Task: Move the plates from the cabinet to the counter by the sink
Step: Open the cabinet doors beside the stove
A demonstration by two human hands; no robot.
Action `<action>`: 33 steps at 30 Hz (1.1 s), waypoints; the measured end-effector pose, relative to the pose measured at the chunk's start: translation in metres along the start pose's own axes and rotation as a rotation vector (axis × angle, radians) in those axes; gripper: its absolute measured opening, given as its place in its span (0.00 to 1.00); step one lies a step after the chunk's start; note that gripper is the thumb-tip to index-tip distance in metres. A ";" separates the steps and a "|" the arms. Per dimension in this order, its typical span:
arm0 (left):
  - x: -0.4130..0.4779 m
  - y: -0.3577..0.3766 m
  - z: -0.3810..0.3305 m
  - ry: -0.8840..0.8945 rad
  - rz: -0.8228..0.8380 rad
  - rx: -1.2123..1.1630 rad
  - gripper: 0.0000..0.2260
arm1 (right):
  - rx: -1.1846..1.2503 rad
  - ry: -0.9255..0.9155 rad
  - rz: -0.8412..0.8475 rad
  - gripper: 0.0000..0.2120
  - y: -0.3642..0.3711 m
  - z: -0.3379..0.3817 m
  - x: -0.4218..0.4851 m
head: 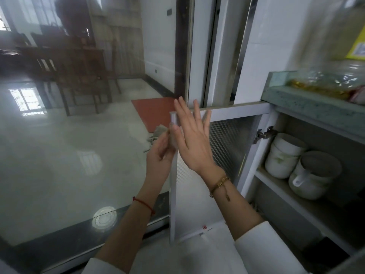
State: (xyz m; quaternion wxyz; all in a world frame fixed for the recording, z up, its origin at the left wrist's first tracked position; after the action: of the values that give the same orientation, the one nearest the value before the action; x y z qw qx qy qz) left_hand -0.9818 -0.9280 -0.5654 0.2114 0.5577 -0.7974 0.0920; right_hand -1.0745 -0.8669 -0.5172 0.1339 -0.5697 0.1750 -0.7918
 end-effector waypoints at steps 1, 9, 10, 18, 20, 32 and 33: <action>-0.004 -0.001 0.000 0.042 -0.046 0.029 0.22 | 0.007 0.022 -0.002 0.25 -0.007 -0.002 -0.004; -0.060 0.018 -0.013 0.213 0.117 -0.092 0.16 | -0.056 0.242 -0.175 0.22 -0.099 -0.029 -0.066; -0.068 0.027 -0.015 0.178 0.191 -0.118 0.16 | -0.077 0.276 -0.202 0.21 -0.112 -0.033 -0.077; -0.134 0.130 -0.054 0.029 0.816 -0.131 0.20 | -0.414 0.428 -0.422 0.21 -0.222 -0.058 -0.146; -0.154 0.159 -0.065 -0.013 0.892 -0.173 0.21 | -0.525 0.410 -0.478 0.20 -0.252 -0.062 -0.156; -0.237 0.294 -0.101 -0.154 1.214 -0.267 0.30 | -0.927 0.503 -0.525 0.23 -0.341 -0.072 -0.167; -0.239 0.299 -0.101 -0.128 1.218 -0.281 0.29 | -0.934 0.520 -0.521 0.23 -0.342 -0.071 -0.166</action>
State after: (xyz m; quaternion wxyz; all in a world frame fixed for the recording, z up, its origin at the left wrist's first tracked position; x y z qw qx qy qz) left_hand -1.1664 -0.5783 -0.5536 0.1443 -0.0252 -0.9876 0.0565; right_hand -1.0943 -0.4810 -0.5330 -0.3768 -0.3799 0.3866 -0.7511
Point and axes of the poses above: each hand's wrist, its own x-axis towards the middle knuckle, its own y-axis out of the palm, z = x × y, the point moved 1 cm from there along x, towards the middle knuckle, and after that the axes turned 13 degrees about -z, right-handed, at the moved point
